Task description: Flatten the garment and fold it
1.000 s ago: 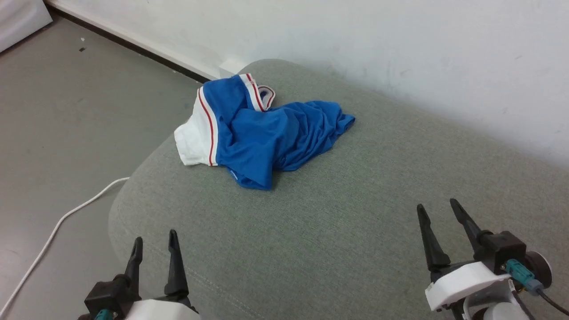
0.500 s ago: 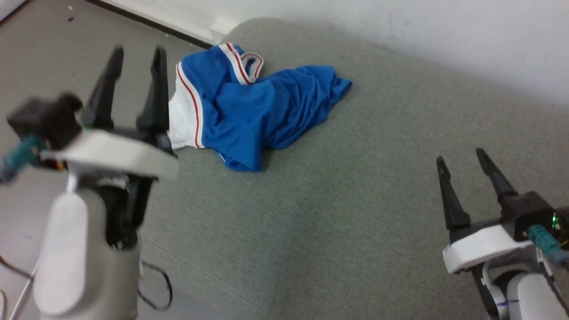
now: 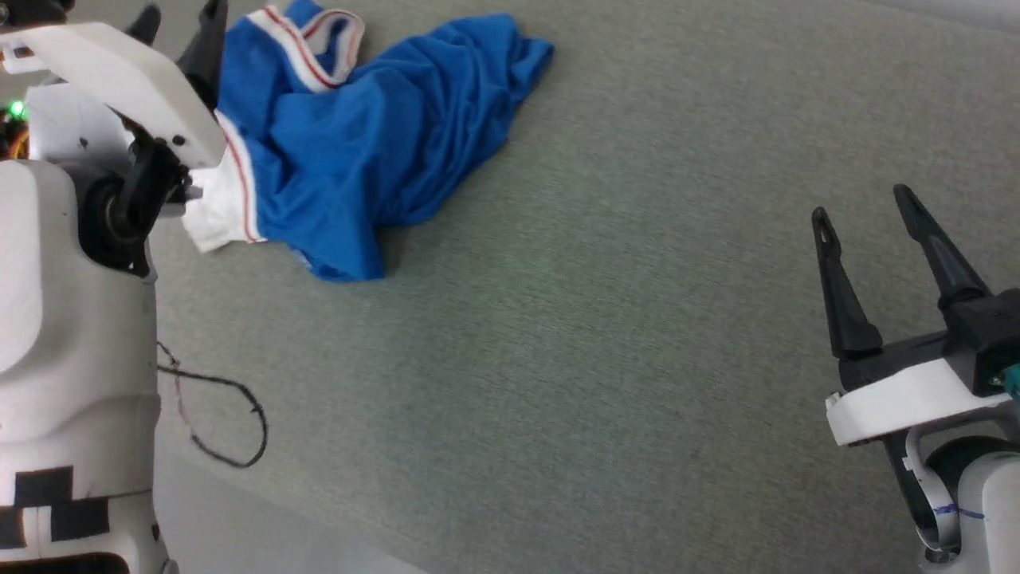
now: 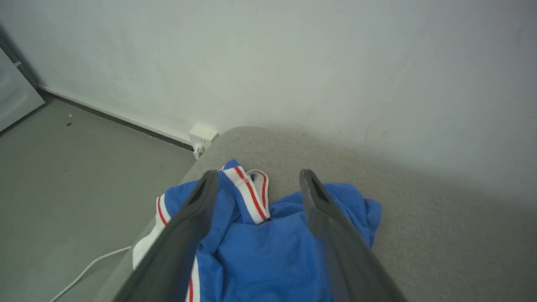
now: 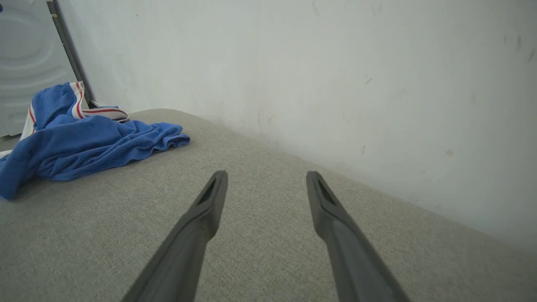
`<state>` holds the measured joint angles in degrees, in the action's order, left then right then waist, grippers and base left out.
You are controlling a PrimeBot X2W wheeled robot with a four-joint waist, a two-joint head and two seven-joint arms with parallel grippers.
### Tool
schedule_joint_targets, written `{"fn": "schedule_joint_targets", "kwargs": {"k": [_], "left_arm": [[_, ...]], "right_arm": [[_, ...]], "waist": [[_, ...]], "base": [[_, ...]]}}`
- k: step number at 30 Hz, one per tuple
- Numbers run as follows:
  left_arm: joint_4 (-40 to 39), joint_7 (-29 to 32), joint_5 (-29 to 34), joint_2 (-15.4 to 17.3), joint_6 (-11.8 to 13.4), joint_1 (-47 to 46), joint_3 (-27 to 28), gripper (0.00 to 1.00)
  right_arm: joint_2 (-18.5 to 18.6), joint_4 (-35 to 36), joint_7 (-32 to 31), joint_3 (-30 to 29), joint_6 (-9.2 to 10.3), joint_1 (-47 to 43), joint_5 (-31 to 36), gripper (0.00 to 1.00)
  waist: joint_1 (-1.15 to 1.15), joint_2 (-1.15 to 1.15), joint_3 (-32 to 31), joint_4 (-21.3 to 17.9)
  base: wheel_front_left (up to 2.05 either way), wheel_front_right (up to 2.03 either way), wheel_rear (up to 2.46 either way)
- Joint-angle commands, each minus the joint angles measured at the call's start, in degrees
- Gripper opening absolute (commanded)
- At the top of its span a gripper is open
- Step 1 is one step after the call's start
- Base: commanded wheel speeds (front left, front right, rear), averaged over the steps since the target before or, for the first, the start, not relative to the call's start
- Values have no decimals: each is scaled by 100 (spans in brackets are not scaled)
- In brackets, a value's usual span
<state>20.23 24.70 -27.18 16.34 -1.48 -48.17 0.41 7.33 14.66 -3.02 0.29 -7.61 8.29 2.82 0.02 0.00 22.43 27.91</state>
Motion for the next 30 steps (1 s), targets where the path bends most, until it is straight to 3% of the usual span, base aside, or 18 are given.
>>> {"fn": "schedule_joint_targets", "kwargs": {"k": [1,6,15,16,17,18,24,30], "left_arm": [[109,114,-42,55,-24,-88,8,100],[599,835,-104,237,-42,-58,-105,100],[765,1758,-379,260,230,142,-48,100],[770,1806,-371,267,265,175,-57,74],[767,1840,-379,267,295,203,-53,19],[758,1864,-397,267,312,226,-44,0],[648,1851,-353,390,389,324,-25,0],[478,1386,-142,626,392,322,2,0]], "right_arm": [[31,48,-8,-3,12,96,-55,100],[0,66,20,-37,12,154,-101,100],[30,98,50,-106,12,190,-163,100],[37,94,57,-102,12,202,-168,100],[36,87,59,-92,12,219,-171,100],[31,79,57,-78,12,242,-174,100],[-14,-40,96,6,12,368,-227,100],[-76,-236,196,15,12,355,-276,100]], "waist": [[-2,0,418,-498],[-2,0,601,-847],[-2,0,995,-1185],[-2,0,1017,-1198],[-2,0,1033,-1214],[-2,0,1042,-1227],[-2,0,957,-1281],[-2,0,698,-1301]], "base": [[0,0,0],[0,0,0],[0,0,0],[0,0,0],[0,0,0],[0,0,0],[0,0,0],[0,0,0]]}}
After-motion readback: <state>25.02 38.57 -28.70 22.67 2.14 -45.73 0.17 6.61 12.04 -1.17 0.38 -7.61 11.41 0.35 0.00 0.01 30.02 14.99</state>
